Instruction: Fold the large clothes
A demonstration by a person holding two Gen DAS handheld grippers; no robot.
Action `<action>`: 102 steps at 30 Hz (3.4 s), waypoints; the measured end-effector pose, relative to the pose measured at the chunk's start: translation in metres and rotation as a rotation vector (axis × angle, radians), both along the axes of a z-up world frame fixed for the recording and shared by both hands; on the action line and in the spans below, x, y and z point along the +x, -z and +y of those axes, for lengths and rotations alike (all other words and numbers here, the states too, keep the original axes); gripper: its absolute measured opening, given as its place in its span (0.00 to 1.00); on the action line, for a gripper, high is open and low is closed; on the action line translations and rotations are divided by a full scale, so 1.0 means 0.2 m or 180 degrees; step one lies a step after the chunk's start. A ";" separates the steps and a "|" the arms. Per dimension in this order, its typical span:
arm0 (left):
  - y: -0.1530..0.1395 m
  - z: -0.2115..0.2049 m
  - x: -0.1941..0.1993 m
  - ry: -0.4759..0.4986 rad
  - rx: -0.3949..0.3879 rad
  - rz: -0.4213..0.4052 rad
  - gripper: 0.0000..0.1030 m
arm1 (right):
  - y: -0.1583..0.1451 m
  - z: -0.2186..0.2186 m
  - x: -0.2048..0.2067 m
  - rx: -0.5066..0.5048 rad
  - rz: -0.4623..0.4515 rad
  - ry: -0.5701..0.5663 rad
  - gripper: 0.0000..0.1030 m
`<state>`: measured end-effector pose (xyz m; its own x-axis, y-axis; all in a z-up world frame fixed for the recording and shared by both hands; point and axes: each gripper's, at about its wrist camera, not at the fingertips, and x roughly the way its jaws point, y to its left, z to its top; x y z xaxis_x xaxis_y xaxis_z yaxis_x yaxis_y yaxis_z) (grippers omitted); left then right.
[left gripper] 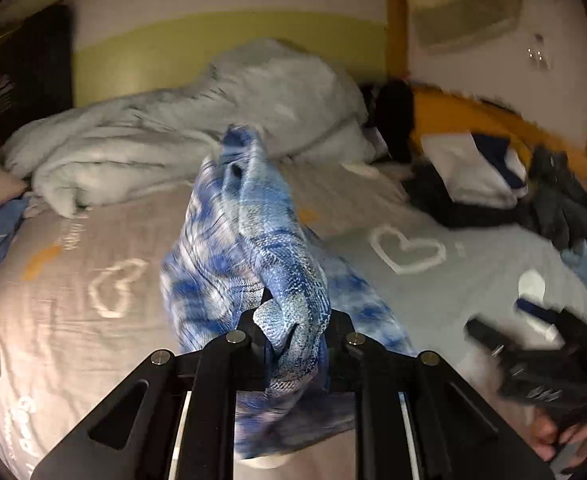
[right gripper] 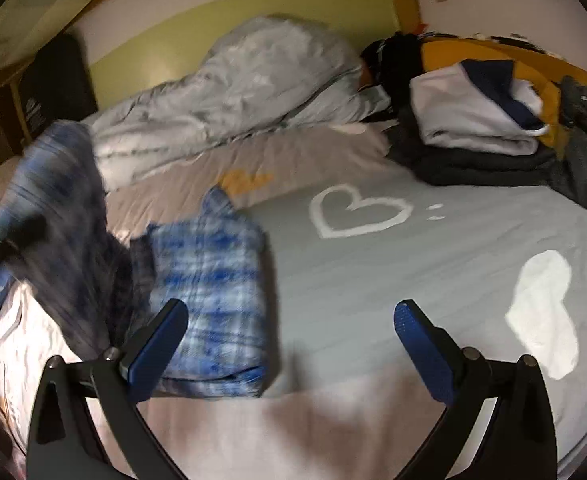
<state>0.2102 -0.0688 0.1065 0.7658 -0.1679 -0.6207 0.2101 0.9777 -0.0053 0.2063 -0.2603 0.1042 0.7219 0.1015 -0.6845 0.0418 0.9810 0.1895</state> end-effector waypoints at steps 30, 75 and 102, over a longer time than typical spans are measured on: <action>0.45 0.23 -0.27 -0.0402 -0.0255 0.0247 0.66 | -0.07 0.01 0.04 0.0758 -0.0221 -0.0760 0.87; 0.41 0.35 -0.43 -0.0359 -0.0546 0.0236 0.73 | 0.09 0.10 0.04 0.0145 -0.0049 -0.0526 0.74; 0.76 0.51 0.15 -0.0354 -0.1778 0.1173 0.59 | 0.44 0.23 0.29 0.0877 0.0476 -0.1145 0.42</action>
<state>0.2403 0.0332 -0.0464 0.5520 -0.4717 -0.6876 -0.0040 0.8231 -0.5679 0.2638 -0.2135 0.0157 0.5031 0.5193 -0.6908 -0.2446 0.8522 0.4625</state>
